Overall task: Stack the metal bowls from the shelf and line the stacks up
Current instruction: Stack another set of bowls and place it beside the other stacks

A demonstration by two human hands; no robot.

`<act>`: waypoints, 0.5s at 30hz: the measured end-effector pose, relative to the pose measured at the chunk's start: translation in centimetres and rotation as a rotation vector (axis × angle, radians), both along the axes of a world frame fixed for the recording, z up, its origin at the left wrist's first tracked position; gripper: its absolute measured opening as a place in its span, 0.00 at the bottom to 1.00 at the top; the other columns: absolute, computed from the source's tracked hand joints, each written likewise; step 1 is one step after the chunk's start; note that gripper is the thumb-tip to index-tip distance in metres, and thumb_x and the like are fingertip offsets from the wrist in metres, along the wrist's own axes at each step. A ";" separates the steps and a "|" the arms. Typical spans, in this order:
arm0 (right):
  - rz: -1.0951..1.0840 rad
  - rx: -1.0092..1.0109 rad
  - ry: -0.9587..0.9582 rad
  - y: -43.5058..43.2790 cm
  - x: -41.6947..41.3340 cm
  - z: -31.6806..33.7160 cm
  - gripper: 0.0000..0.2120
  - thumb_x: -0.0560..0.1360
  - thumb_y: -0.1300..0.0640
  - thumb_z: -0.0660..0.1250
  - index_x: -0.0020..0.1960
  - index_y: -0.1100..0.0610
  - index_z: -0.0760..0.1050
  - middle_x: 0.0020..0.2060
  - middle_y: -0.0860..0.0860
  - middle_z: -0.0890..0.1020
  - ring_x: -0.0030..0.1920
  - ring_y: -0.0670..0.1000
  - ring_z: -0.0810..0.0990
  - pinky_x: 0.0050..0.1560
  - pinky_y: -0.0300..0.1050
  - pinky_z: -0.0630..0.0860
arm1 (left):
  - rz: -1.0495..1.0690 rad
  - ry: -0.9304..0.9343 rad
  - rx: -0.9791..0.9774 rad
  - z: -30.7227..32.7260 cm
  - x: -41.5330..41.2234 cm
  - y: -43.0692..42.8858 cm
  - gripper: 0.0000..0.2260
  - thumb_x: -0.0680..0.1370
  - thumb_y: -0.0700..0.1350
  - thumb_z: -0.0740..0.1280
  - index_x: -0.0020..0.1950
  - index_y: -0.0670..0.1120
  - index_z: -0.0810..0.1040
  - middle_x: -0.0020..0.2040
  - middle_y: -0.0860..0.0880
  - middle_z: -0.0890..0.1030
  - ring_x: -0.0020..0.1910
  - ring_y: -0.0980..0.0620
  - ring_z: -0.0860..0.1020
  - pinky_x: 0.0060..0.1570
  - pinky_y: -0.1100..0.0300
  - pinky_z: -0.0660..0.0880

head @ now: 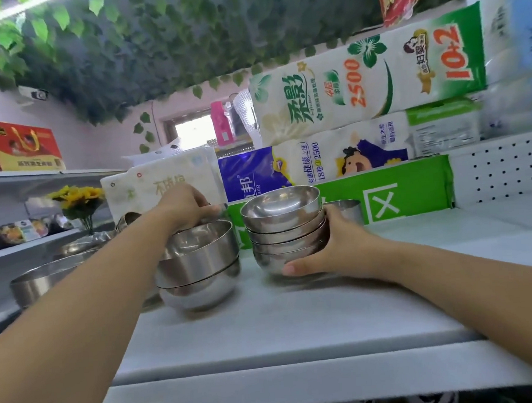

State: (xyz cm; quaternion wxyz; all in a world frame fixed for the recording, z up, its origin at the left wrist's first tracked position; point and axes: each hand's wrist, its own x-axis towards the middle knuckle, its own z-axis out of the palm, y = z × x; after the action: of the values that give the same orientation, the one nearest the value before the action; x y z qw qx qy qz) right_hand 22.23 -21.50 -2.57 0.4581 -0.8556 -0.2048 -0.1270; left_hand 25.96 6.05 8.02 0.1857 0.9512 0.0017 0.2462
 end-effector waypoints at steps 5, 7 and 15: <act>0.009 0.009 0.007 0.1 -0.3 0.2 0.48 0.54 0.36 0.85 0.65 0.46 0.64 0.58 0.38 0.77 0.55 0.37 0.76 0.51 0.30 0.71 | -0.002 -0.088 -0.083 0.4 -0.6 0.0 0.11 0.76 0.51 0.73 0.45 0.43 0.84 0.38 0.47 0.82 0.39 0.51 0.78 0.36 0.60 0.70; 0.018 0.028 0.004 0.1 -0.4 0.2 0.46 0.56 0.39 0.85 0.64 0.46 0.64 0.55 0.37 0.76 0.51 0.33 0.74 0.41 0.23 0.70 | -0.027 -0.116 -0.161 0.8 -0.9 0.0 0.11 0.76 0.51 0.72 0.47 0.43 0.84 0.40 0.46 0.83 0.41 0.49 0.80 0.36 0.59 0.73; 0.034 0.066 -0.015 0.1 -0.2 0.1 0.46 0.55 0.43 0.87 0.65 0.48 0.67 0.55 0.37 0.78 0.53 0.34 0.76 0.44 0.26 0.70 | -0.200 -0.361 -0.173 2.2 -5.3 -4.2 0.08 0.77 0.51 0.71 0.43 0.48 0.84 0.38 0.50 0.82 0.36 0.55 0.77 0.37 0.64 0.70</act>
State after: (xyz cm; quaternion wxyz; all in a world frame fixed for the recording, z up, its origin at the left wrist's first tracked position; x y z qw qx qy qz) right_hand 22.00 -21.45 -2.46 0.4866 -0.8355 -0.2183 -0.1323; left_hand 20.64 1.84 10.22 0.2873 0.8677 -0.1049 0.3918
